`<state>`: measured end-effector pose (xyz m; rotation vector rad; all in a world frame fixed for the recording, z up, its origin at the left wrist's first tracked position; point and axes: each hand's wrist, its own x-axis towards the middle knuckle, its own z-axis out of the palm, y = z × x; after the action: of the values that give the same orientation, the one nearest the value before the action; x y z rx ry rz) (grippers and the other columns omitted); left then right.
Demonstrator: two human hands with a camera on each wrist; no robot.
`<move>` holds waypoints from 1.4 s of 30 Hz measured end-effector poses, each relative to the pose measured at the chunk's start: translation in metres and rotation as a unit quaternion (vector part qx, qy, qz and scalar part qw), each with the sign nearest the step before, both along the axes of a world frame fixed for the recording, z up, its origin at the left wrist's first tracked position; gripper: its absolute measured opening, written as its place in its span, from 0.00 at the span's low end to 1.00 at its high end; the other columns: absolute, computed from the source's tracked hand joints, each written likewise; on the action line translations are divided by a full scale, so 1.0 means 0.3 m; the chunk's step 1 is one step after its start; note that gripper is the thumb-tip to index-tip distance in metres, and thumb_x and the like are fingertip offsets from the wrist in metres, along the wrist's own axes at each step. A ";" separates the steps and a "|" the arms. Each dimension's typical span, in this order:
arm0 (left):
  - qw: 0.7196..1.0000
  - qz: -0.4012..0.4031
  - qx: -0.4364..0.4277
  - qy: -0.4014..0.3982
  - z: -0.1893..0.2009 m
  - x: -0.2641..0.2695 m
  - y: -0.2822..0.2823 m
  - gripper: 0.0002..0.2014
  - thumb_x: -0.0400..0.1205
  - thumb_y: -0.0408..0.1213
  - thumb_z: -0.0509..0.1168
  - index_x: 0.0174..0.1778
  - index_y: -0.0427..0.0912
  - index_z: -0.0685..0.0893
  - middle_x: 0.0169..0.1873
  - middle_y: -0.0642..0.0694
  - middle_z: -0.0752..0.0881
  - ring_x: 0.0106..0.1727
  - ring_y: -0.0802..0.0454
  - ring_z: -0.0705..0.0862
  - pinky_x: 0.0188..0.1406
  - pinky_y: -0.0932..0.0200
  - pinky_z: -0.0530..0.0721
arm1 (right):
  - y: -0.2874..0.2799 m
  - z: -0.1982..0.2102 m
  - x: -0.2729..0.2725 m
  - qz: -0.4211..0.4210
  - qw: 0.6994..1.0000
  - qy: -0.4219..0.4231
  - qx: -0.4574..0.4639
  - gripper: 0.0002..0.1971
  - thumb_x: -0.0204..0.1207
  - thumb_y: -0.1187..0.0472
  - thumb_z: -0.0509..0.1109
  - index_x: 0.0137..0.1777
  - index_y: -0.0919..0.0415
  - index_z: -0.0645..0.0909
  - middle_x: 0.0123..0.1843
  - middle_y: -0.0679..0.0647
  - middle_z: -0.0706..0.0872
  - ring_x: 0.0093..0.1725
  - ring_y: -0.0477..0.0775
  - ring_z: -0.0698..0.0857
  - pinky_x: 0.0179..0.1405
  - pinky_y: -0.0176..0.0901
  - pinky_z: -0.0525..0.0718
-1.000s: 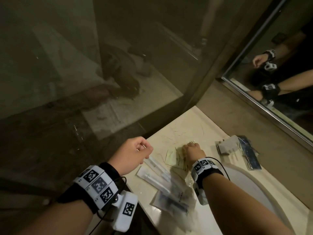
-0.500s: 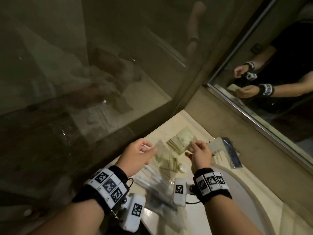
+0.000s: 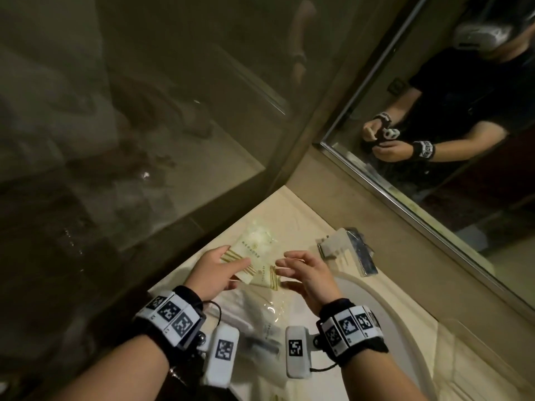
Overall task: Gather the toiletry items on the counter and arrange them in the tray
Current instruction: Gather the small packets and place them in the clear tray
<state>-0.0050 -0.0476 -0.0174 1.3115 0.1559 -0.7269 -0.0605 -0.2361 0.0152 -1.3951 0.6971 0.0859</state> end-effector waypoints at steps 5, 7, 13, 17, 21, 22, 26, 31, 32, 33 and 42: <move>0.998 0.047 0.050 0.004 -0.067 0.020 0.116 0.04 0.78 0.33 0.72 0.48 0.39 0.87 0.44 0.39 0.90 0.37 0.51 0.83 0.27 0.64 0.80 | -0.065 -0.173 0.039 0.101 0.921 0.126 -0.353 0.03 0.73 0.64 0.73 0.45 0.61 0.82 0.42 0.54 0.86 0.42 0.53 0.84 0.39 0.47 0.84; 0.997 0.049 0.062 -0.010 -0.088 0.017 0.154 0.06 0.78 0.31 0.71 0.51 0.41 0.86 0.45 0.40 0.91 0.36 0.52 0.84 0.25 0.65 0.79 | -0.059 -0.229 0.067 0.182 0.855 0.157 -0.460 0.10 0.73 0.61 0.73 0.53 0.60 0.83 0.48 0.51 0.84 0.46 0.51 0.81 0.43 0.41 0.78; 0.996 0.059 0.061 -0.004 -0.112 -0.001 0.254 0.08 0.78 0.27 0.71 0.50 0.40 0.86 0.46 0.42 0.93 0.42 0.49 0.88 0.22 0.68 0.80 | -0.028 -0.351 0.166 0.288 0.747 0.201 -0.564 0.14 0.75 0.58 0.69 0.61 0.56 0.78 0.60 0.56 0.84 0.59 0.61 0.80 0.56 0.51 0.83; 0.997 0.070 0.034 0.004 -0.109 -0.012 0.290 0.06 0.79 0.30 0.71 0.50 0.40 0.86 0.46 0.41 0.93 0.42 0.50 0.89 0.24 0.66 0.80 | -0.016 -0.386 0.198 0.306 0.704 0.219 -0.602 0.14 0.78 0.58 0.64 0.63 0.53 0.76 0.64 0.55 0.81 0.65 0.61 0.76 0.62 0.55 0.78; 0.996 0.086 0.018 0.008 -0.115 -0.018 0.311 0.12 0.71 0.39 0.75 0.49 0.40 0.87 0.46 0.37 0.92 0.44 0.45 0.88 0.28 0.60 0.80 | -0.023 -0.407 0.218 0.330 0.670 0.234 -0.623 0.21 0.77 0.53 0.66 0.69 0.51 0.72 0.67 0.54 0.79 0.67 0.60 0.74 0.64 0.56 0.73; 0.996 0.086 0.018 0.007 -0.116 -0.019 0.315 0.11 0.73 0.38 0.75 0.49 0.40 0.87 0.46 0.37 0.92 0.44 0.45 0.88 0.29 0.59 0.80 | -0.024 -0.409 0.223 0.334 0.665 0.237 -0.625 0.21 0.77 0.52 0.67 0.69 0.51 0.73 0.66 0.54 0.79 0.67 0.60 0.74 0.64 0.56 0.72; 0.997 0.075 0.026 0.002 -0.118 -0.019 0.314 0.04 0.79 0.31 0.70 0.48 0.40 0.87 0.43 0.39 0.92 0.41 0.47 0.89 0.27 0.60 0.80 | -0.019 -0.402 0.236 0.342 0.653 0.241 -0.631 0.16 0.76 0.54 0.67 0.63 0.52 0.78 0.63 0.55 0.78 0.64 0.59 0.74 0.63 0.54 0.73; 0.996 0.076 0.035 -0.006 -0.108 -0.015 0.291 0.03 0.79 0.31 0.71 0.47 0.40 0.87 0.43 0.39 0.92 0.43 0.45 0.89 0.30 0.58 0.81 | -0.004 -0.409 0.216 0.335 0.685 0.223 -0.607 0.22 0.73 0.58 0.71 0.66 0.49 0.71 0.63 0.53 0.80 0.65 0.58 0.75 0.64 0.55 0.71; 0.997 0.071 0.036 -0.009 -0.104 -0.016 0.286 0.04 0.79 0.32 0.71 0.48 0.40 0.87 0.44 0.39 0.92 0.43 0.45 0.90 0.31 0.58 0.82 | -0.002 -0.412 0.214 0.335 0.684 0.226 -0.607 0.25 0.73 0.57 0.72 0.69 0.49 0.70 0.65 0.53 0.80 0.66 0.58 0.74 0.65 0.55 0.70; 0.997 0.065 0.040 -0.012 -0.102 -0.018 0.283 0.05 0.79 0.32 0.71 0.49 0.40 0.87 0.44 0.40 0.93 0.44 0.45 0.90 0.32 0.57 0.83 | 0.001 -0.411 0.211 0.336 0.678 0.234 -0.610 0.27 0.72 0.56 0.73 0.70 0.50 0.69 0.65 0.53 0.79 0.67 0.59 0.73 0.65 0.55 0.70; 0.996 0.068 0.055 -0.020 -0.091 -0.028 0.286 0.09 0.78 0.29 0.71 0.53 0.39 0.83 0.48 0.37 0.92 0.49 0.39 0.91 0.43 0.44 0.88 | 0.012 -0.315 0.165 0.254 0.798 0.146 -0.527 0.05 0.72 0.60 0.73 0.44 0.58 0.80 0.43 0.53 0.84 0.47 0.59 0.81 0.47 0.45 0.78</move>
<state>-0.0133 0.0383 -0.0445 1.4053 0.2544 -0.5823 -0.0109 -0.2326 -0.0795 -2.6856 0.6079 0.3885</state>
